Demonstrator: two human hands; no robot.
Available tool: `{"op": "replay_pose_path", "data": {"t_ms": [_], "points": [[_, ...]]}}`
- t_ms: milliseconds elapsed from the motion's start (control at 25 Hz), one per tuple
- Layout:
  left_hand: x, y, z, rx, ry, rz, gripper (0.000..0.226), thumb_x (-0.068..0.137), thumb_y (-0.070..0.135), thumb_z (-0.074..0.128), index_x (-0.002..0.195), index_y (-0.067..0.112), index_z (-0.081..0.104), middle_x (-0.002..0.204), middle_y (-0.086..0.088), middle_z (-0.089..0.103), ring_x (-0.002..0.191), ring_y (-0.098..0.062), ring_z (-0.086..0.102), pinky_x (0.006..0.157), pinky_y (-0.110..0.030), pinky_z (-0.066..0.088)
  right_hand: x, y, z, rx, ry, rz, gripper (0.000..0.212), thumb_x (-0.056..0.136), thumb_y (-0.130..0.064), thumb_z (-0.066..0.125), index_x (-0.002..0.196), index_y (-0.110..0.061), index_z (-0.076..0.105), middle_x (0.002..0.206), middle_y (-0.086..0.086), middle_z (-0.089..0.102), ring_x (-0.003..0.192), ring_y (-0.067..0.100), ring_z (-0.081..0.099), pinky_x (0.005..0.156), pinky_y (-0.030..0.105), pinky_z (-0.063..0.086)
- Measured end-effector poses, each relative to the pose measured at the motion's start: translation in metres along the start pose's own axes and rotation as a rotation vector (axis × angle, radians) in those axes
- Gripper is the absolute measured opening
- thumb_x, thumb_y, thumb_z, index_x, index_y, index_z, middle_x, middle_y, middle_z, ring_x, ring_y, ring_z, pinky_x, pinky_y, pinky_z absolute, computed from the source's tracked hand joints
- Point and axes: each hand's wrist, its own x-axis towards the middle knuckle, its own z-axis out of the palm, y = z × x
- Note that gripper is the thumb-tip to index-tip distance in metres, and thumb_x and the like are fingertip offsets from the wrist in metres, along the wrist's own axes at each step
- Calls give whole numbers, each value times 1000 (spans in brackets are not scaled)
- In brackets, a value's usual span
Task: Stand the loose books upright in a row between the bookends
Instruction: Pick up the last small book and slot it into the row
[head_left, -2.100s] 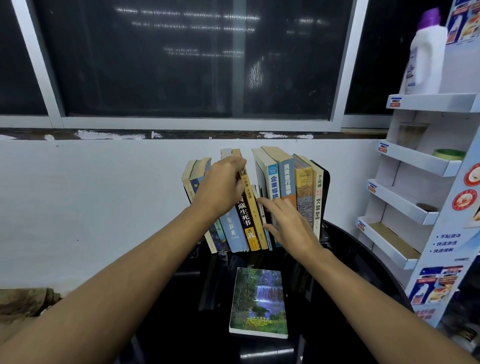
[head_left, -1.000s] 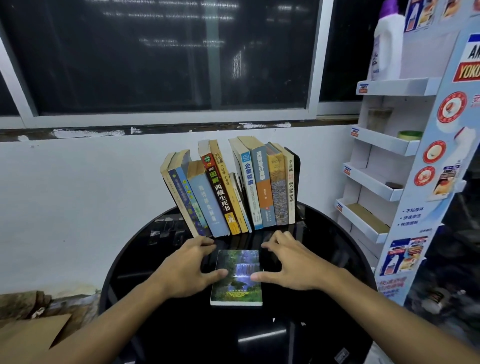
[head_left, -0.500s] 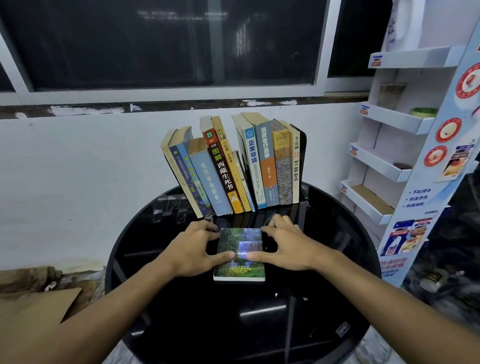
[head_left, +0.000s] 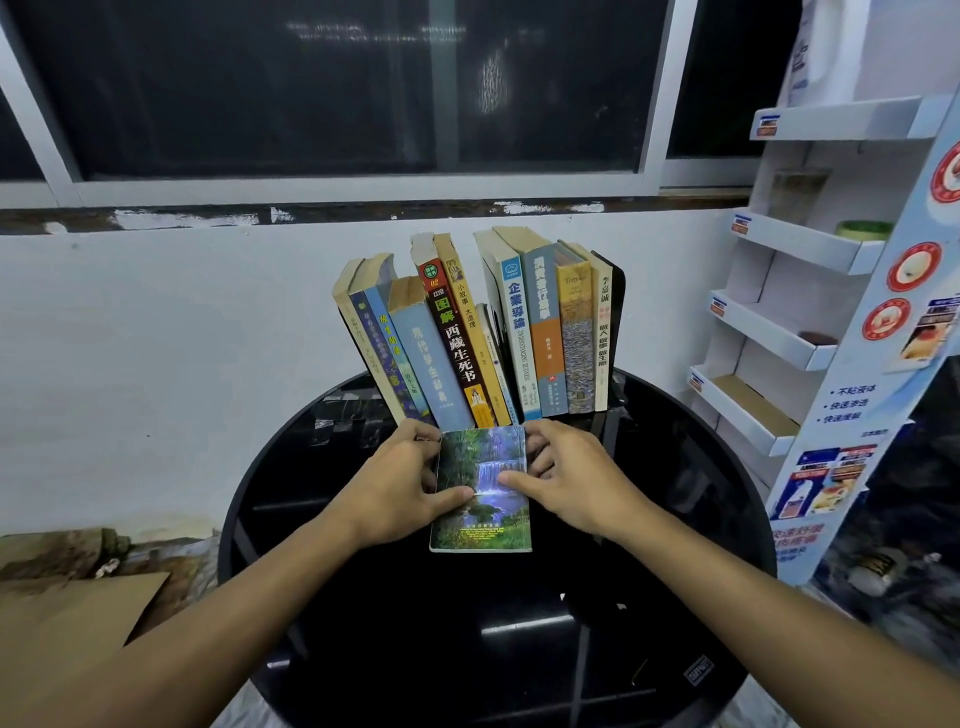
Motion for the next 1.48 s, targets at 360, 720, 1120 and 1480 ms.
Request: {"op": "replay_pose_path", "data": {"t_ms": [360, 720, 1120, 1480], "points": [[1, 5, -10, -85, 138, 11, 82, 82, 42, 78, 147, 6, 43, 139, 3, 41, 99, -11, 61, 83, -11, 47, 10, -27, -10, 260, 114, 150, 55, 76, -22, 87, 120, -6, 58, 63, 4, 67, 66, 17, 74, 75, 42, 63], [20, 15, -46, 57, 304, 102, 82, 88, 42, 72, 154, 12, 35, 153, -2, 38, 141, -17, 37, 112, -19, 22, 11, -48, -35, 79, 230, 2, 37, 77, -24, 87, 101, -14, 61, 66, 2, 68, 62, 15, 71, 68, 40, 62], [91, 45, -112, 234, 531, 130, 83, 88, 35, 74, 155, 13, 30, 161, -4, 31, 148, -23, 30, 117, -48, 34, 14, -54, -51, -89, 321, -101, 33, 80, -27, 85, 95, -19, 57, 68, -5, 63, 63, 7, 62, 71, 30, 57], [105, 40, -111, 269, 484, 114, 53, 88, 32, 74, 131, 9, 52, 137, -5, 52, 125, -25, 52, 97, -43, 50, 30, -61, -67, -108, 400, -138, 32, 82, -24, 83, 104, -13, 61, 69, -6, 61, 65, 3, 58, 72, 27, 55]]}}
